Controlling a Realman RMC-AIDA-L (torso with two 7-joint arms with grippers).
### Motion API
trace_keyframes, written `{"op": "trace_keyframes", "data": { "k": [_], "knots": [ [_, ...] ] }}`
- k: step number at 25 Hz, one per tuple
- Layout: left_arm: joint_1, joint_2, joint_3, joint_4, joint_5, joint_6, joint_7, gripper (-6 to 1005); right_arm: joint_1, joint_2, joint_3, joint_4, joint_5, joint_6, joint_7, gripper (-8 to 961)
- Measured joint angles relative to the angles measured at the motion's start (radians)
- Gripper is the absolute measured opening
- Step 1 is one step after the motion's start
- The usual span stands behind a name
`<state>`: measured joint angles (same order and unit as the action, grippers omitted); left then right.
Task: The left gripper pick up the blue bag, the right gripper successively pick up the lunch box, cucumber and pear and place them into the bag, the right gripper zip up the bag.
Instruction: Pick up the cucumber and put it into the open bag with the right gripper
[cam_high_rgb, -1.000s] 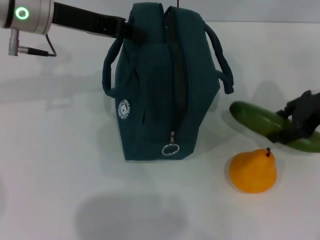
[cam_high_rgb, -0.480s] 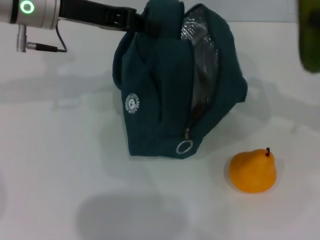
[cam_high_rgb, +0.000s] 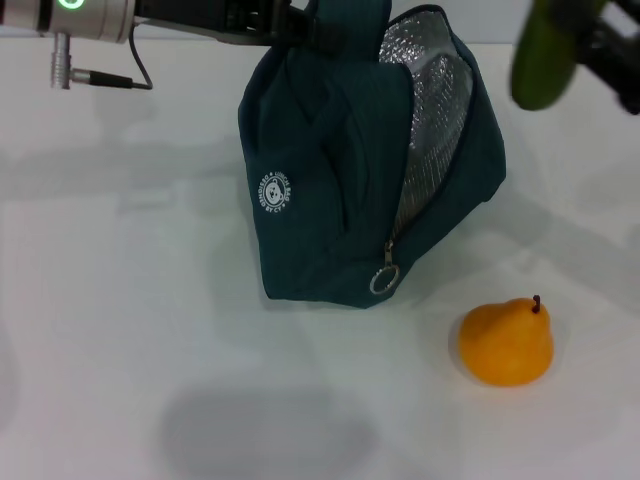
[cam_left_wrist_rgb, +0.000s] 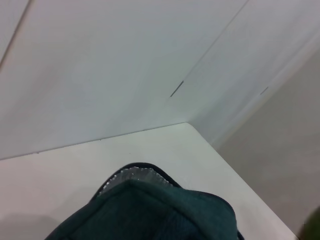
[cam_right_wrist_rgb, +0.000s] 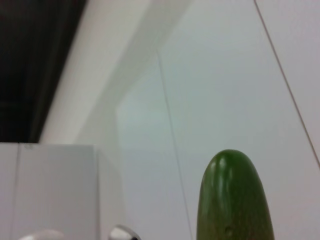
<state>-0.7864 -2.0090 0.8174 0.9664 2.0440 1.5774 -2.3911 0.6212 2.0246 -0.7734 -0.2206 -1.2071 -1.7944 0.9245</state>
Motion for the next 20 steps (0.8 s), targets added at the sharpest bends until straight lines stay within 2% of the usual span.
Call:
{"op": "trace_keyframes", "data": {
  "k": [4,9,20],
  "knots": [
    [-0.006,-0.001,0.002,0.0,0.0,-0.01,0.003,54,0.072,0.002,0.013,0.17,0.057,0.049,-0.129,652],
    [-0.01,-0.002,0.0,-0.018,0.003,-0.016,0.008,54,0.123,0.002,0.046,0.318,0.13,0.104,-0.132,654],
    [-0.003,0.005,0.0,-0.043,0.001,-0.027,0.014,54,0.168,0.003,0.086,0.428,0.115,0.154,0.007,660]
  ]
}}
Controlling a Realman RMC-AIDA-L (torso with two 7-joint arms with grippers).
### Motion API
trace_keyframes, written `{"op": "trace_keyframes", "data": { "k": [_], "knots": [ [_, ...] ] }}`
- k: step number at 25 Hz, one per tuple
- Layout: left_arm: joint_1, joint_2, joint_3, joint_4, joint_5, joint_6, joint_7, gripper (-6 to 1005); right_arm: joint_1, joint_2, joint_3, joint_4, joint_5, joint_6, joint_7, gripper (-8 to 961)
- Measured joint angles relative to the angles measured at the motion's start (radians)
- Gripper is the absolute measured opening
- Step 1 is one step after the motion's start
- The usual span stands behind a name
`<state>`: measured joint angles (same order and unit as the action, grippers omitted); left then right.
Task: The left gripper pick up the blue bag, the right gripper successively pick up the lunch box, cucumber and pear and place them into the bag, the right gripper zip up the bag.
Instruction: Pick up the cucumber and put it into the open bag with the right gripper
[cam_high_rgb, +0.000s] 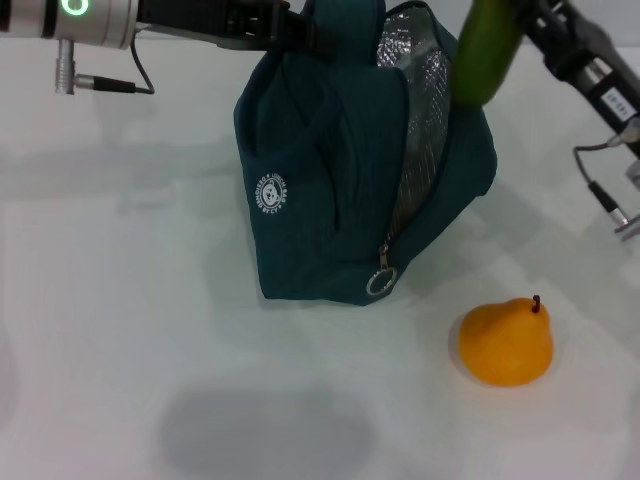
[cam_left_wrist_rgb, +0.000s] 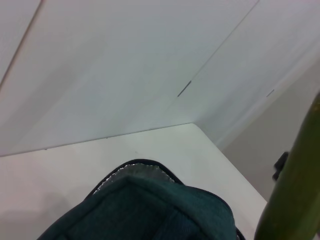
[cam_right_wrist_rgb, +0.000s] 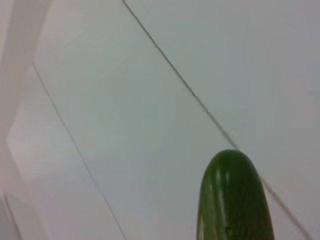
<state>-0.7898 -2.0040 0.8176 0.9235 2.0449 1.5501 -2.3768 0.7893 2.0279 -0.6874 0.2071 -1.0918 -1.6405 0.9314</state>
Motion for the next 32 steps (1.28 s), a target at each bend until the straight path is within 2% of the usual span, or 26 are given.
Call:
{"op": "trace_keyframes", "data": {
  "k": [6,11,16,20,23,27,32],
  "knots": [
    [0.0,0.001,0.0,0.0,0.0,0.0,0.005,54,0.02,0.0,0.008,0.002,-0.047,0.0,0.111,663],
    [0.0,0.001,0.0,0.0,0.0,0.001,0.011,54,0.023,0.0,0.078,-0.008,-0.078,-0.058,0.169,666],
    [-0.008,0.001,0.0,-0.006,0.0,0.0,0.011,54,0.033,0.0,0.106,0.023,-0.142,0.023,0.185,669],
    [-0.012,0.0,0.001,-0.006,-0.001,-0.001,0.011,54,0.038,0.0,0.215,0.045,-0.276,0.109,0.18,671],
    [-0.012,0.0,0.0,-0.006,-0.001,-0.002,0.011,54,0.036,0.0,0.357,0.048,-0.446,0.167,0.178,672],
    [-0.01,0.001,0.0,-0.006,0.0,-0.007,0.011,54,0.03,0.0,0.485,0.057,-0.606,0.194,0.178,674],
    [-0.008,0.003,0.0,-0.006,0.002,-0.013,0.013,55,0.024,0.0,0.526,0.073,-0.69,0.201,0.178,677]
  ]
}}
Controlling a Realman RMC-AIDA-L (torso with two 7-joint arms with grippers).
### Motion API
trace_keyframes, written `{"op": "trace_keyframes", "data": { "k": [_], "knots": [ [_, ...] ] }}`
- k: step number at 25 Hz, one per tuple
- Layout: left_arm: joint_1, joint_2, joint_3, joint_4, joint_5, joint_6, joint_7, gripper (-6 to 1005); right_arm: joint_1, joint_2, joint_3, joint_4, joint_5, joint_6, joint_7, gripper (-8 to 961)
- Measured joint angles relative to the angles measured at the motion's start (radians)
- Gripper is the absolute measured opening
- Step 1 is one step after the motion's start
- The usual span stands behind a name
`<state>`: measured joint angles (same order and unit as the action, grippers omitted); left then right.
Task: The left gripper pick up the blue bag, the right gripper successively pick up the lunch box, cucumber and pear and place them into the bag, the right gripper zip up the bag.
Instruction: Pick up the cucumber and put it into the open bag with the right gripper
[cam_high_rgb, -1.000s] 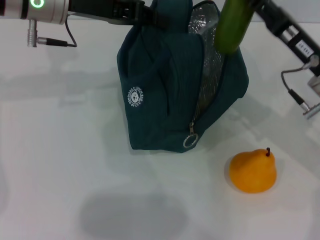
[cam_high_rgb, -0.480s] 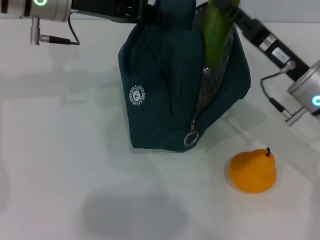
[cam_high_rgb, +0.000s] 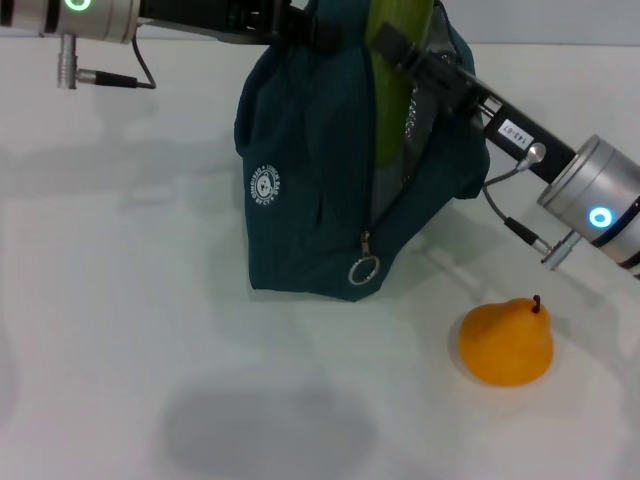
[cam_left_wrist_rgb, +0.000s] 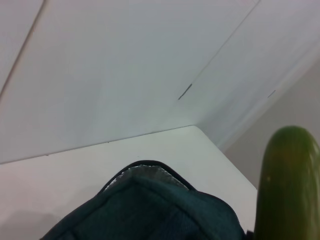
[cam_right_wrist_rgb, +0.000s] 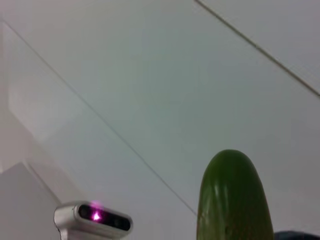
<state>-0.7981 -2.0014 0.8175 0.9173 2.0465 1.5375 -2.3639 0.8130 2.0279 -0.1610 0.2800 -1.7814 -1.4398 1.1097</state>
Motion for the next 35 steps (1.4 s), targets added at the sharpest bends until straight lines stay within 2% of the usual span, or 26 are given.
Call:
{"op": "trace_keyframes", "data": {
  "k": [10,22,35],
  "knots": [
    [0.002,0.002,0.0,0.0,0.005,-0.012,0.0,55,-0.038,0.0,0.002,-0.007,-0.055,0.002,0.006,682],
    [-0.001,0.003,0.0,0.0,0.006,-0.013,0.0,55,-0.034,0.0,-0.001,-0.02,-0.117,0.034,0.015,689],
    [0.007,0.003,0.0,0.0,0.005,-0.011,0.0,55,-0.062,-0.004,-0.01,-0.119,-0.153,0.028,0.124,704]
  ]
}}
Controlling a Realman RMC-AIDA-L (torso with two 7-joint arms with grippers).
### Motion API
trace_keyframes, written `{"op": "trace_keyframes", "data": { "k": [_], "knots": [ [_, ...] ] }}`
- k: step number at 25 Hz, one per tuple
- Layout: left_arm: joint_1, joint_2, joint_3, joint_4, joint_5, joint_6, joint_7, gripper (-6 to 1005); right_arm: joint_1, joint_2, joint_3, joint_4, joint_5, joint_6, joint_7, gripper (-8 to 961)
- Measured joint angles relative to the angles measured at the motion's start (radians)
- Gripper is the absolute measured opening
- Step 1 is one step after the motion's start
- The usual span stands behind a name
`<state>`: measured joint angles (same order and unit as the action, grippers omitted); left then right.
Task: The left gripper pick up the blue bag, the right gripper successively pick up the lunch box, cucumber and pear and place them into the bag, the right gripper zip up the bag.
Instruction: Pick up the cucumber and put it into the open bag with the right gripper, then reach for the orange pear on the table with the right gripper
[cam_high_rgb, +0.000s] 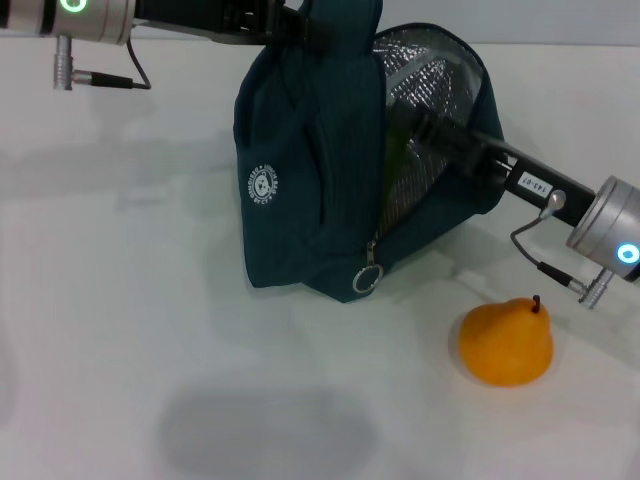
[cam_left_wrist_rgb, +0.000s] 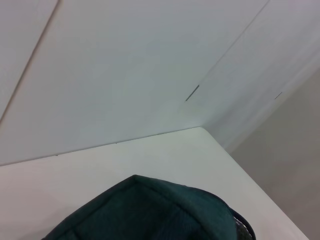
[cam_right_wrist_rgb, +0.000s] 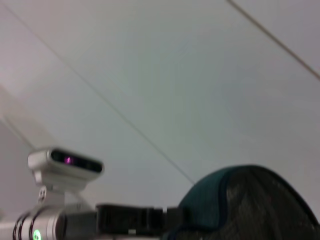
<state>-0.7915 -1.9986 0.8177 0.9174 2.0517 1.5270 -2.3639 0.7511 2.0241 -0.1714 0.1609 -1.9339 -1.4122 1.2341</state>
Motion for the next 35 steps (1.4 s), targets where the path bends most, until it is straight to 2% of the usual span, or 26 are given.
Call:
{"op": "trace_keyframes", "data": {
  "k": [5,8,11,14,17,19,21,26,31,35],
  "knots": [
    [-0.002,0.0,0.002,0.0,0.0,0.001,0.0,55,0.002,-0.002,-0.006,-0.043,-0.06,-0.026,0.001,751],
    [-0.004,0.0,0.002,0.0,0.0,0.001,0.0,55,-0.011,-0.002,-0.002,-0.086,-0.061,-0.109,0.0,752],
    [-0.002,0.0,0.001,0.0,0.0,0.001,0.0,55,-0.035,-0.004,0.005,-0.175,-0.049,-0.238,-0.001,752],
    [0.001,0.0,0.0,0.0,0.0,0.001,0.0,55,-0.076,-0.009,0.007,-0.302,-0.007,-0.422,-0.014,747],
    [0.006,0.001,0.0,0.0,0.001,-0.001,0.0,55,-0.139,-0.011,-0.001,-0.44,0.052,-0.605,-0.065,743],
    [0.012,0.001,0.0,0.0,0.001,-0.001,0.0,55,-0.187,-0.015,-0.015,-0.53,0.059,-0.668,-0.086,740],
    [0.017,0.003,-0.001,0.0,-0.001,-0.002,0.0,55,-0.229,-0.017,-0.055,-0.587,0.053,-0.665,-0.096,740],
    [0.025,0.005,-0.002,-0.002,-0.003,-0.014,0.007,55,-0.33,-0.02,-0.271,-0.63,0.05,-0.499,-0.149,741],
    [0.026,0.005,-0.002,-0.004,-0.003,-0.029,0.012,55,-0.34,-0.01,-0.45,-0.607,0.051,-0.355,-0.175,739],
    [0.026,0.004,-0.002,-0.005,-0.003,-0.03,0.012,56,-0.328,-0.006,-0.528,-0.598,0.056,-0.307,-0.176,737]
  ]
}}
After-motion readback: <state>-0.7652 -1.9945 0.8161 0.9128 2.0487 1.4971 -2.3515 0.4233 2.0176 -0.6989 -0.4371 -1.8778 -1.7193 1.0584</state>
